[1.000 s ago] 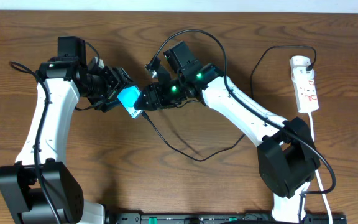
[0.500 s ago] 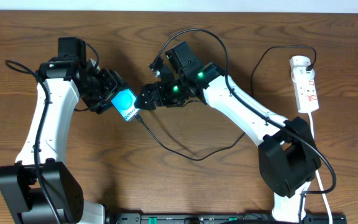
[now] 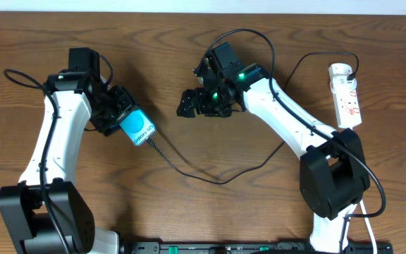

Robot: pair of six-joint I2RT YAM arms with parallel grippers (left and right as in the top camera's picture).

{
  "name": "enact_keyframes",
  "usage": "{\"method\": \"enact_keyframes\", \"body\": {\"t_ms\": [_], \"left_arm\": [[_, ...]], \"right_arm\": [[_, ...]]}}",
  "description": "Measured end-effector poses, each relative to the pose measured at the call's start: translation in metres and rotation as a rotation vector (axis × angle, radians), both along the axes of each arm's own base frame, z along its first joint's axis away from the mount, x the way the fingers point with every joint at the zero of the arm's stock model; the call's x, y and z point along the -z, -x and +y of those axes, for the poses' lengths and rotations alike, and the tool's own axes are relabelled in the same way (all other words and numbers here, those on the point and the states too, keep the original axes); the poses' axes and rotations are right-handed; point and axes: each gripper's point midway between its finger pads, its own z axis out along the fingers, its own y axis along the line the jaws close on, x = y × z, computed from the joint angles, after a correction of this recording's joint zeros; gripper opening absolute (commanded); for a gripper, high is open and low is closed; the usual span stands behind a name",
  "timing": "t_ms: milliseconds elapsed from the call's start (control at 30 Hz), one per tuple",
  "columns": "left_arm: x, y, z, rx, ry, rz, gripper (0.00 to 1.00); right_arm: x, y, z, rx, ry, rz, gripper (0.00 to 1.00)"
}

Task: Plug charger to phone and switch on socket
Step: 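Open the right gripper and pull it back from the phone, then lower the phone flat onto the table with the left gripper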

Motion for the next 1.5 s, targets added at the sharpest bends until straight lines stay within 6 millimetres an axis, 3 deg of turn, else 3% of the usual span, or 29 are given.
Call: {"method": "enact_keyframes", "body": {"t_ms": [300,433,633,767,1100,1500], "left_arm": [[0.038,0.010,0.004,-0.004,-0.023,0.109,0.07],[0.056,0.009,0.005,-0.004,-0.025,0.155,0.07],[0.074,0.004,0.006,-0.003,-0.030,0.174,0.07],[0.079,0.002,0.003,0.010,-0.034,0.174,0.07],[0.080,-0.004,-0.028,0.101,-0.061,0.137,0.07],[0.088,-0.005,-0.029,0.113,-0.097,0.144,0.07]], "right_arm": [[0.008,-0.006,-0.013,0.030,0.080,-0.027,0.93],[0.011,-0.007,-0.018,0.040,0.113,-0.037,0.99],[0.017,-0.010,-0.030,0.065,0.180,-0.047,0.99],[0.019,-0.013,-0.038,0.082,0.203,-0.050,0.99],[0.022,-0.018,-0.056,0.116,0.238,-0.030,0.99],[0.023,-0.018,-0.059,0.119,0.243,-0.025,0.99]]}}
